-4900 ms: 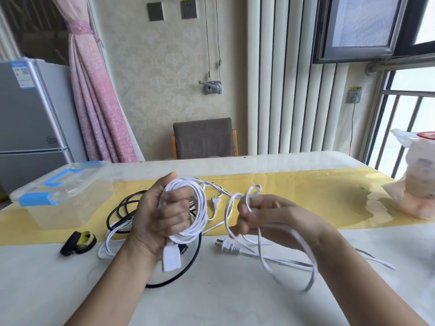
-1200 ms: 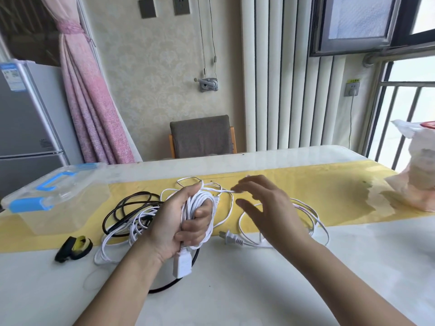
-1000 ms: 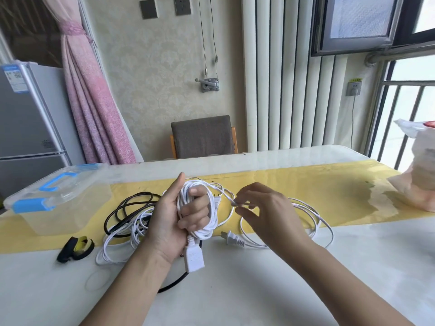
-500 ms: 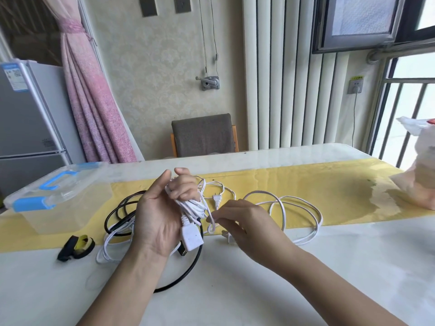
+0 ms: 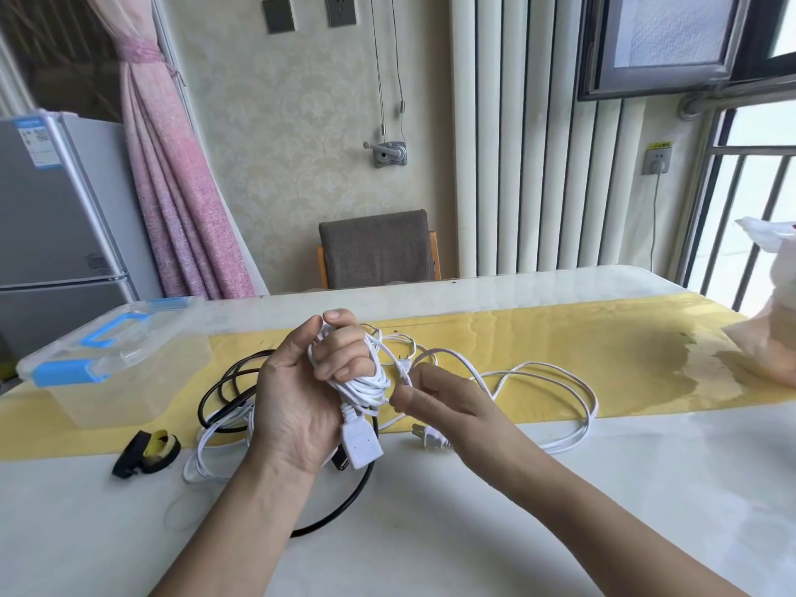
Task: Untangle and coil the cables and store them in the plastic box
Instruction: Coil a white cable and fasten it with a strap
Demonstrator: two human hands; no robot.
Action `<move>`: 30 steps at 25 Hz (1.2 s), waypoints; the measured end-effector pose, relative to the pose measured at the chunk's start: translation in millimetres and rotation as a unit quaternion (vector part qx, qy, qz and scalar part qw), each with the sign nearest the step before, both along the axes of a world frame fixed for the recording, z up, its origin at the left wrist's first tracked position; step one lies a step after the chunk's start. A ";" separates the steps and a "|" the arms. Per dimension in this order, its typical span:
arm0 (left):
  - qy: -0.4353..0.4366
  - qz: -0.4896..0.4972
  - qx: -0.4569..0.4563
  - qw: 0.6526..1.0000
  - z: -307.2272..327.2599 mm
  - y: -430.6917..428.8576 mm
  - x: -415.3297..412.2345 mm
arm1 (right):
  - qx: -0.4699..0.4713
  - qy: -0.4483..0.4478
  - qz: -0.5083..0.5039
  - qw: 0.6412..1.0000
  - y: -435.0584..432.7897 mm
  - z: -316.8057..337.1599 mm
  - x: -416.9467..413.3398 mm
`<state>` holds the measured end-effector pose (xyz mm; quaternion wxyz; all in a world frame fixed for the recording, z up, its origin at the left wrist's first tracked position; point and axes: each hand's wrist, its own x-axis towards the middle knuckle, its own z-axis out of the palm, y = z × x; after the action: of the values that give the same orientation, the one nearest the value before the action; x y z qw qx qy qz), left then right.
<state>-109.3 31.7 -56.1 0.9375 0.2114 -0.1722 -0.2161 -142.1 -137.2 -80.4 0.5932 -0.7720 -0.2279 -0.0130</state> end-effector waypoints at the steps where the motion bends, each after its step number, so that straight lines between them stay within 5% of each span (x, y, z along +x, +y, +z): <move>1: -0.001 -0.005 -0.002 1.000 0.1 -0.9 -0.5 | -0.012 -0.017 -0.021 1.000 0.7 -1.9 0.6; 13: -0.036 -0.028 0.026 0.999 1.7 0.4 -4.0 | 0.051 -0.072 -0.199 0.976 -4.4 -3.3 9.6; 23: -0.026 -0.052 0.024 0.998 0.4 -1.3 -5.6 | 0.072 0.039 -0.059 0.995 -7.4 9.7 5.5; 27: -0.004 -0.058 0.013 0.998 0.4 -2.2 -4.7 | 0.025 0.010 -0.081 0.996 -7.1 5.1 6.5; 30: 0.013 -0.054 -0.013 0.998 2.5 -1.9 -4.8 | -0.131 -0.129 -0.137 0.973 -2.7 -5.5 7.5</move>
<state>-114.1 29.8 -53.6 0.9292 0.1867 -0.1741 -0.2673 -134.6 -139.9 -86.0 0.4448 -0.8590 -0.1944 -0.1630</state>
